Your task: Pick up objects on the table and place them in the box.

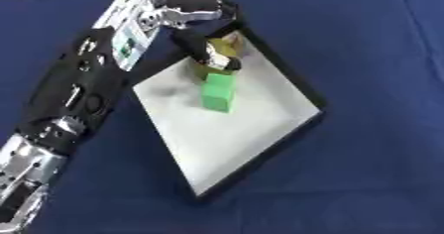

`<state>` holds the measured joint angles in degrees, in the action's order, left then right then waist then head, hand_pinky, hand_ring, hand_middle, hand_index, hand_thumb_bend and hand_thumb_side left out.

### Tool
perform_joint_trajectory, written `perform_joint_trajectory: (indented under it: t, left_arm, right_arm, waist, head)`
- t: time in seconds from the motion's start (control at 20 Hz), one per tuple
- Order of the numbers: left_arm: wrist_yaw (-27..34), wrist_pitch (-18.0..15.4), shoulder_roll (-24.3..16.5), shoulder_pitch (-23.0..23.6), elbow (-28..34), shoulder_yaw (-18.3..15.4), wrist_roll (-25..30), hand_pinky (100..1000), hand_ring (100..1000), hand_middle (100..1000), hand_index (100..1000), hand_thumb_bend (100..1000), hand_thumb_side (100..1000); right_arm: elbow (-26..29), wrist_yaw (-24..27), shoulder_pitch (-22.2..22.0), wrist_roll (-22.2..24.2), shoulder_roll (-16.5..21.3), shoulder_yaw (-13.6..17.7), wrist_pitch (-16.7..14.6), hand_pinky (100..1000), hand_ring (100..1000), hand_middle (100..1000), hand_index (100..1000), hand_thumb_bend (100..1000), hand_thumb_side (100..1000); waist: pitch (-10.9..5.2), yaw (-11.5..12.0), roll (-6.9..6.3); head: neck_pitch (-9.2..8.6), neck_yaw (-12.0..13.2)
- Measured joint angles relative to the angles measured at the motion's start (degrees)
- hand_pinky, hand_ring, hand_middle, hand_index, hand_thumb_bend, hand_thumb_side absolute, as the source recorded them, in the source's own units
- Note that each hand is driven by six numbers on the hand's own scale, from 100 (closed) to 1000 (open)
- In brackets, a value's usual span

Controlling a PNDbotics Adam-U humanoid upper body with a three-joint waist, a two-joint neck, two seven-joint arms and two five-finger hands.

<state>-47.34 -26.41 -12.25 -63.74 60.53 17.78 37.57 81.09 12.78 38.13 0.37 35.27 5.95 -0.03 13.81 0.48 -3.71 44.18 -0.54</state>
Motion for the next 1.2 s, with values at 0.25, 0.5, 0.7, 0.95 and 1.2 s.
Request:
perform_joint_trajectory:
  t: [0.25, 0.5, 0.7, 0.95, 1.2]
  left_arm:
    - [4.6, -0.1, -3.0, -0.5, 4.4, -2.3, -0.1, 911, 890, 883, 905, 100, 598]
    - [16.7, 2.1, -10.7, -0.1, 11.4, -7.7, -2.5, 892, 870, 880, 910, 100, 813]
    - [27.5, 6.9, -19.4, 2.8, 15.3, -12.9, -11.1, 864, 859, 892, 915, 100, 529]
    - [40.4, 11.0, -28.6, 10.4, 18.6, -19.1, -23.1, 847, 862, 898, 926, 100, 598]
    - [50.6, 13.5, -34.3, 20.4, 22.6, -24.7, -32.8, 827, 846, 882, 919, 100, 609]
  right_arm:
    - [0.0, 0.1, 0.2, -0.4, 0.1, 0.0, 0.1, 1000, 991, 983, 885, 100, 470]
    - [0.1, 0.7, 0.2, -1.2, 0.6, 0.5, 0.3, 1000, 990, 982, 885, 100, 470]
    - [0.4, 1.1, -0.3, -1.9, 1.4, 1.1, 0.3, 1000, 989, 981, 885, 100, 470]
    - [0.8, 1.5, -0.7, -2.5, 1.9, 1.5, 0.1, 1000, 988, 980, 885, 100, 470]
    - [1.6, 1.9, -0.9, -2.9, 1.9, 1.8, 0.0, 1000, 988, 980, 885, 100, 470]
  waist:
    - [0.0, 0.3, 0.0]
    - [-0.1, 1.2, 0.0]
    - [-0.71, 2.0, 0.0]
    - [-0.71, 2.8, 0.0]
    - [-0.71, 3.1, 0.03]
  head:
    - [0.0, -0.1]
    - [0.0, -0.8]
    - [0.02, -1.6]
    - [0.02, -2.0]
    - [0.02, -1.7]
